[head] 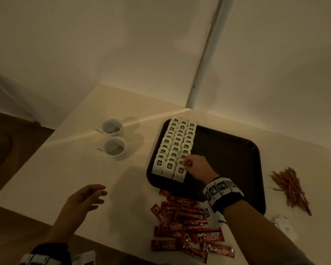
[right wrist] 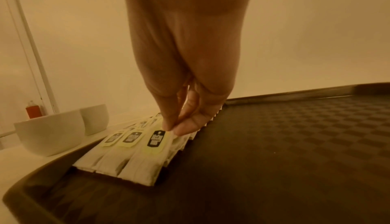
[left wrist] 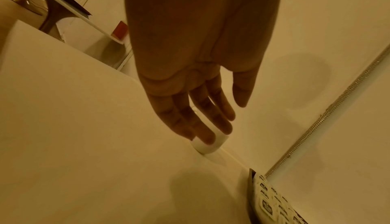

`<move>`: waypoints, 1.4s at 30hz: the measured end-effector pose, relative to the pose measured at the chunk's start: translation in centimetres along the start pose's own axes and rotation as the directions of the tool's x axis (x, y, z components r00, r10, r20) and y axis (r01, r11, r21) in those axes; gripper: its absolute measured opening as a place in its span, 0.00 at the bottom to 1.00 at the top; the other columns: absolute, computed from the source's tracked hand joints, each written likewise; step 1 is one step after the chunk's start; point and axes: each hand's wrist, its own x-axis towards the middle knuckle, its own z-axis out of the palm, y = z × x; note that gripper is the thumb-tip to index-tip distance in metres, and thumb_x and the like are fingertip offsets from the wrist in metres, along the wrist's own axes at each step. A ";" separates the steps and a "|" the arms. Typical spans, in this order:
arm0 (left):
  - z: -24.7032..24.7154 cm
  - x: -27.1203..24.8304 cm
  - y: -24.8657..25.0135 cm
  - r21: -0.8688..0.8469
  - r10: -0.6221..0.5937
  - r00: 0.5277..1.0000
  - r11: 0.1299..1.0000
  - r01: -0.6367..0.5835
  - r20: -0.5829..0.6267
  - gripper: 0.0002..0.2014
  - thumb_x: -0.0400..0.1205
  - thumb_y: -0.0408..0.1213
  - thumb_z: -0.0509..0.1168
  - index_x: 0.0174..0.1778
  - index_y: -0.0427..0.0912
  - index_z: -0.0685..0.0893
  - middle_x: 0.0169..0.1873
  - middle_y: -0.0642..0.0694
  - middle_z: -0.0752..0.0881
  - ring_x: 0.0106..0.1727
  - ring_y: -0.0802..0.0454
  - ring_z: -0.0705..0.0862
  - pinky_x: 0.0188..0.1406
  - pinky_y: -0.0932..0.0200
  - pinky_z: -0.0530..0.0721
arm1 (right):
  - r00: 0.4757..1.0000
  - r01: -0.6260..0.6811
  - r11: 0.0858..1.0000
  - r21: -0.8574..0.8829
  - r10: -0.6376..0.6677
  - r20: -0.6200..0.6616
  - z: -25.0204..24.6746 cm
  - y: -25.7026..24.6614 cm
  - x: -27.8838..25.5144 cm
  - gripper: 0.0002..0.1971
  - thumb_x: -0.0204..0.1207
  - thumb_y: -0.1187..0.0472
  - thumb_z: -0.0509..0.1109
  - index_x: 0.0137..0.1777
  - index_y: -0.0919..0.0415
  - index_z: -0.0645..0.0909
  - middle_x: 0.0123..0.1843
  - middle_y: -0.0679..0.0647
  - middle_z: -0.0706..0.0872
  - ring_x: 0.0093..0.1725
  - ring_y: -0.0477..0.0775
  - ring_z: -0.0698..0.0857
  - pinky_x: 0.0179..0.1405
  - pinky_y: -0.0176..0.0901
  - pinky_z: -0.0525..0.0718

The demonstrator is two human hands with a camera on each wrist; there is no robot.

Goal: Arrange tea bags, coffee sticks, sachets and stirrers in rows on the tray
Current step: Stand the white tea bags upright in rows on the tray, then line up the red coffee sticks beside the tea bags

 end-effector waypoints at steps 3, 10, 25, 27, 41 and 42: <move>0.0 0.0 0.2 0.006 -0.006 1.000 1.000 0.006 0.007 0.09 0.85 0.33 0.59 0.54 0.41 0.85 0.47 0.44 0.89 0.50 0.43 0.87 0.51 0.51 0.82 | 1.000 0.005 1.000 -0.009 -0.006 -0.023 0.3 0.1 0.5 0.06 0.77 0.66 0.69 0.52 0.64 0.83 0.54 0.58 0.85 0.49 0.46 0.80 0.48 0.35 0.78; 0.4 0.1 0.4 0.008 -0.005 1.000 1.000 0.005 0.011 0.09 0.85 0.33 0.60 0.53 0.42 0.85 0.47 0.44 0.89 0.50 0.43 0.87 0.51 0.51 0.82 | 0.997 -0.003 0.999 0.034 0.006 -0.072 0.8 0.3 1.0 0.07 0.76 0.65 0.71 0.52 0.64 0.82 0.52 0.59 0.86 0.49 0.50 0.82 0.46 0.37 0.79; 1.2 -0.1 -0.4 0.027 0.014 0.999 1.000 -0.016 0.046 0.09 0.85 0.32 0.60 0.52 0.41 0.86 0.43 0.46 0.90 0.49 0.42 0.87 0.51 0.51 0.81 | 0.920 0.333 0.851 -0.405 -0.198 0.339 4.1 1.6 -12.9 0.47 0.68 0.38 0.70 0.81 0.53 0.52 0.79 0.50 0.58 0.77 0.52 0.59 0.79 0.50 0.57; 1.5 -0.2 -0.3 0.026 0.014 0.998 1.000 -0.016 0.056 0.09 0.85 0.32 0.60 0.52 0.40 0.86 0.46 0.44 0.89 0.49 0.41 0.86 0.51 0.50 0.81 | 0.921 0.336 0.809 -0.482 -0.175 0.348 5.3 2.6 -13.4 0.52 0.68 0.35 0.69 0.83 0.55 0.45 0.82 0.54 0.52 0.80 0.56 0.54 0.80 0.53 0.50; 2.0 -0.7 -0.6 0.041 0.022 0.996 0.999 -0.026 0.090 0.09 0.85 0.32 0.61 0.53 0.40 0.86 0.45 0.44 0.90 0.49 0.41 0.87 0.50 0.52 0.81 | 0.947 0.304 0.818 -0.489 -0.205 0.247 7.1 3.9 -12.6 0.26 0.85 0.47 0.51 0.79 0.57 0.57 0.78 0.56 0.62 0.76 0.57 0.63 0.78 0.52 0.60; 1.9 -0.7 -0.5 0.042 0.026 0.996 0.999 -0.030 0.088 0.08 0.84 0.32 0.61 0.53 0.40 0.86 0.44 0.46 0.90 0.49 0.42 0.87 0.51 0.51 0.81 | 0.945 0.313 0.817 -0.484 -0.219 0.242 6.9 3.8 -12.5 0.26 0.85 0.49 0.53 0.79 0.58 0.57 0.78 0.56 0.63 0.75 0.56 0.64 0.77 0.51 0.62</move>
